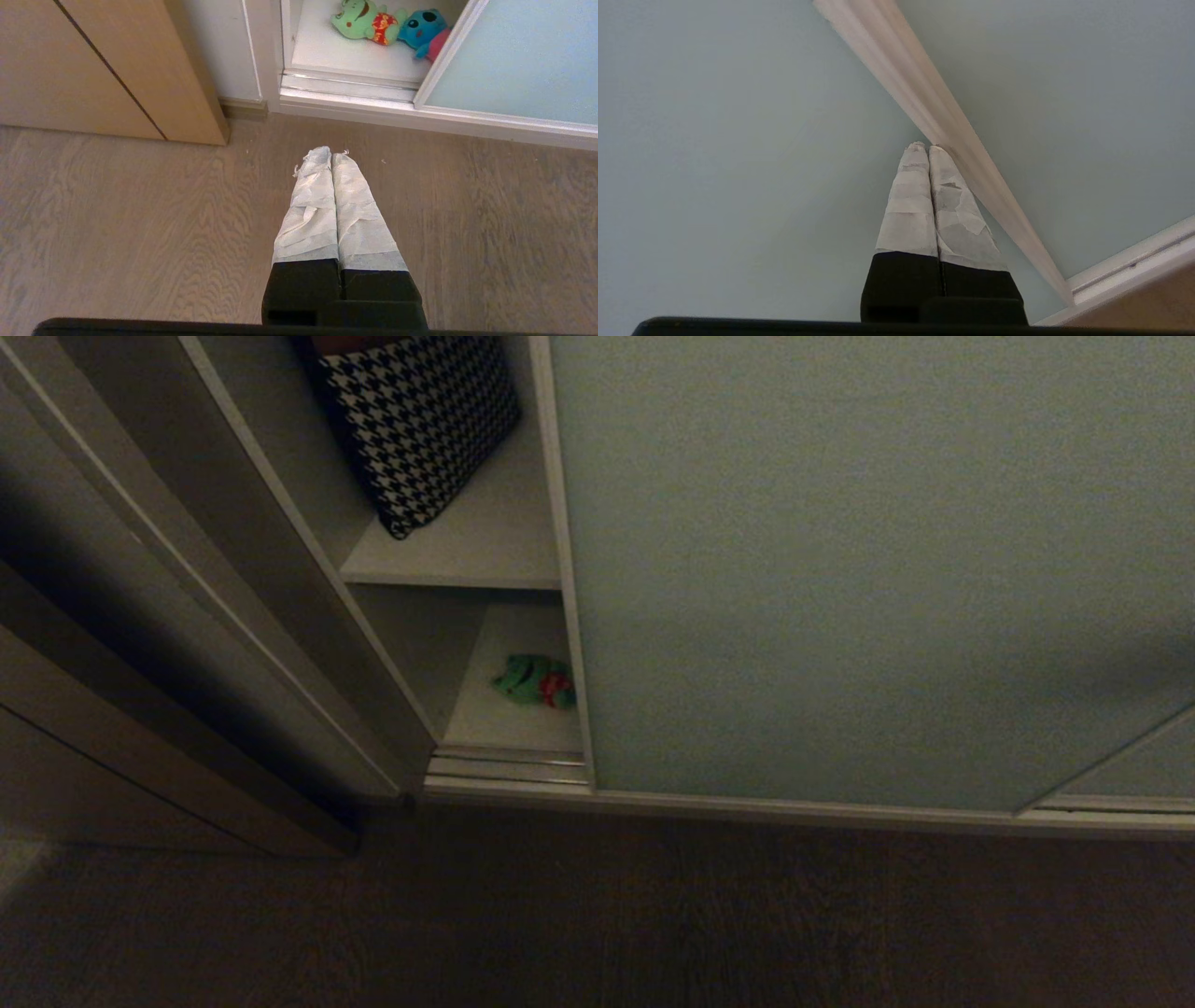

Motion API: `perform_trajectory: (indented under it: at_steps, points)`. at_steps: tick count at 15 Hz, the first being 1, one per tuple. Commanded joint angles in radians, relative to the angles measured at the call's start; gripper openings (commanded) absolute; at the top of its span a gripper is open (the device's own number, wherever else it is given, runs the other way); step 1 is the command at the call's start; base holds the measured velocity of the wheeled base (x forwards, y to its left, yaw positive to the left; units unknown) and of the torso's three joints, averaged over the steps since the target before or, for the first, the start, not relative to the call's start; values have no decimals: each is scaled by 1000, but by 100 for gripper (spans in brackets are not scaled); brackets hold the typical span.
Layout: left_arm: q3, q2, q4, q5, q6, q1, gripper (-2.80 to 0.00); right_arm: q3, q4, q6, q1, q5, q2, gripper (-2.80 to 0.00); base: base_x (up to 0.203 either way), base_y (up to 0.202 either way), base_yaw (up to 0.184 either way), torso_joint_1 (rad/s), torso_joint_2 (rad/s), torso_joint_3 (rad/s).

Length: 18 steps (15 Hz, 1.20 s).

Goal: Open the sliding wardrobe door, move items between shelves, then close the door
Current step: Close the door

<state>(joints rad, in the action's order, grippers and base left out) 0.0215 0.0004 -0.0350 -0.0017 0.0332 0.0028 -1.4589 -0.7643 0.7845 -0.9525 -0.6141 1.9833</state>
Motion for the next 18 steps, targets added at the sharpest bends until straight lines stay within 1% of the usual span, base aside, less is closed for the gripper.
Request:
perform_trajectory:
  at_steps: [1,3,7,9,12,15,18]
  points:
    - [0,0,0,0,1,0,-280,71,-37,3,-6,-7,-55,-280,0,0,0,0,0,0]
    - [0,0,0,0,1,0,-280,166,-128,1,-6,-18,-109,-280,0,0,0,0,0,0]
    - [0,0,0,0,-1,0,-280,296,-280,2,-12,-39,-183,-280,0,0,0,0,0,0]
    - [0,0,0,0,-1,0,-280,302,-306,3,-60,-45,-193,-280,0,0,0,0,0,0]
    - [0,0,0,0,1,0,-280,266,-324,0,-134,-45,-155,-280,0,0,0,0,0,0]
    - [0,0,0,0,1,0,-280,231,-321,-3,-155,-45,-87,-280,0,0,0,0,0,0]
    - [0,0,0,0,0,0,-280,193,-315,-3,-139,-56,20,-280,0,0,0,0,0,0]
